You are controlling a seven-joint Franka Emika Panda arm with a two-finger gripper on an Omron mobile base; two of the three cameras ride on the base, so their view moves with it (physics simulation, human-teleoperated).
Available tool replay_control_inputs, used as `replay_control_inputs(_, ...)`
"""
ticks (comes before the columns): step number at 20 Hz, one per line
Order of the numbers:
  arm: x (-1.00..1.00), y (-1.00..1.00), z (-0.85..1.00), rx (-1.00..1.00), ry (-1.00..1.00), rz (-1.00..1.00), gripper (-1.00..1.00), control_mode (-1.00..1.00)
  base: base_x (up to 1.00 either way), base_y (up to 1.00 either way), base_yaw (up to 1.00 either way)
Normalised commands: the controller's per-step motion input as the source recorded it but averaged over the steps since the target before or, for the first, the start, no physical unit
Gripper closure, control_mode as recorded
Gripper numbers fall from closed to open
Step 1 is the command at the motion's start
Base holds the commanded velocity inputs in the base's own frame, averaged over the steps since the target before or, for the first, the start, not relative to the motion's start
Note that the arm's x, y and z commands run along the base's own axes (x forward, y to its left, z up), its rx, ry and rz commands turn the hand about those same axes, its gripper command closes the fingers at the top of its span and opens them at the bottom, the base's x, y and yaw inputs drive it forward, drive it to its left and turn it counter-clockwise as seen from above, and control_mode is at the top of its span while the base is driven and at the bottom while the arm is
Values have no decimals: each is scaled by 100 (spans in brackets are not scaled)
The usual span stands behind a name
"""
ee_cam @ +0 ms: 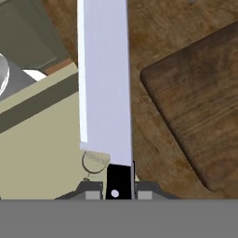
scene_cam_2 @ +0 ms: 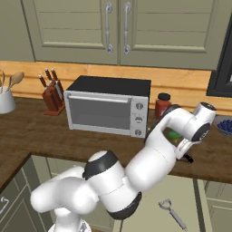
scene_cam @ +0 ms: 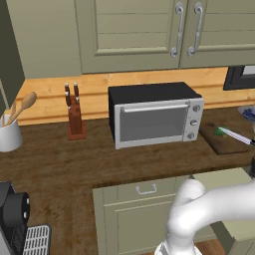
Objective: Place the appropriate cutting tool for cutting the broccoli skin on the cutting board.
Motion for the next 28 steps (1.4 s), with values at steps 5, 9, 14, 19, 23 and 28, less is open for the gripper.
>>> replay_control_inputs(5, 48, 0, -41, -1, 1, 0, 100, -100, 0, 0, 0)
replay_control_inputs(9, 45, 3, -50, -2, 3, 0, 100, -100, 0, 0, 0)
replay_control_inputs(14, 38, 7, -46, 0, 1, 0, 100, -100, 0, 0, 0)
replay_control_inputs(19, 37, 0, -40, 0, 0, 0, 100, -100, 0, 0, 0)
replay_control_inputs(23, 27, 0, -36, 0, 0, 1, 100, -100, 0, 0, 0)
replay_control_inputs(28, -7, 1, -40, -2, 0, 1, -100, -100, 0, 0, 0)
